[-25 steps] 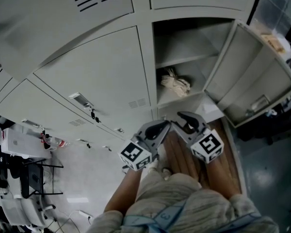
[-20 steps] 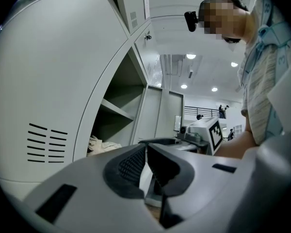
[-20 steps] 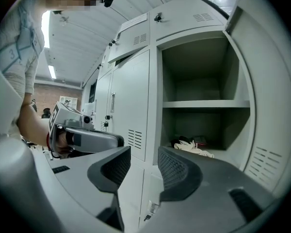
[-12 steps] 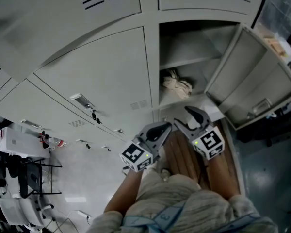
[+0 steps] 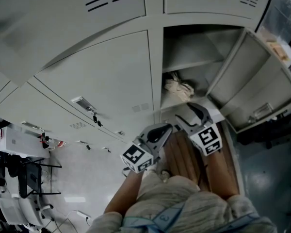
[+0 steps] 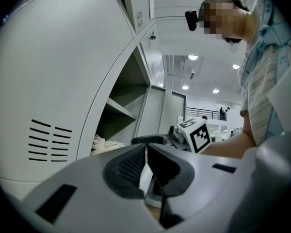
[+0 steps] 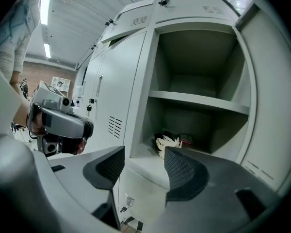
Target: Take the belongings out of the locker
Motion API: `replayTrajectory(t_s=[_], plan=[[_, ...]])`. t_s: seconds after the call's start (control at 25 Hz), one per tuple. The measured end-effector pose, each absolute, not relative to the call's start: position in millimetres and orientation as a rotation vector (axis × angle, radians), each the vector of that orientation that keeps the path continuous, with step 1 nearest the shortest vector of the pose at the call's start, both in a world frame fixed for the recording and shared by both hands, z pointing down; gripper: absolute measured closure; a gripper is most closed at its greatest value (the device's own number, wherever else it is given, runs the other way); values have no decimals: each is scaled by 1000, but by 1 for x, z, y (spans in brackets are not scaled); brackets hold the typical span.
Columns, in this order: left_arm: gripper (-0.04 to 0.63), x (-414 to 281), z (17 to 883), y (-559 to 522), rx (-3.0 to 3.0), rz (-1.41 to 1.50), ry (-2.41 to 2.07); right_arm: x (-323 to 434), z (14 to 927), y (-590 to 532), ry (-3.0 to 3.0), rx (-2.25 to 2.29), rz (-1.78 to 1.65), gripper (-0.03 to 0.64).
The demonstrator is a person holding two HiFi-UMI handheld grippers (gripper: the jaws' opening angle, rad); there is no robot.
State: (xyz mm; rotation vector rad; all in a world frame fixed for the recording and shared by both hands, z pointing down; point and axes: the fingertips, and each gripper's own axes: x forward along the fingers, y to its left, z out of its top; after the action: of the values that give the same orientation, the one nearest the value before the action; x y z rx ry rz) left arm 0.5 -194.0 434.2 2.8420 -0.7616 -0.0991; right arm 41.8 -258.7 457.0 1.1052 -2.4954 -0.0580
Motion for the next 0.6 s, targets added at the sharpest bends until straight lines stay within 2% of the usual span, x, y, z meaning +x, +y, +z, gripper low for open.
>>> replayTrajectory(t_s=[0.6], plan=[[592, 4, 443, -203, 2830, -73, -733, 55, 463, -307, -2438, 1193, -83, 368]])
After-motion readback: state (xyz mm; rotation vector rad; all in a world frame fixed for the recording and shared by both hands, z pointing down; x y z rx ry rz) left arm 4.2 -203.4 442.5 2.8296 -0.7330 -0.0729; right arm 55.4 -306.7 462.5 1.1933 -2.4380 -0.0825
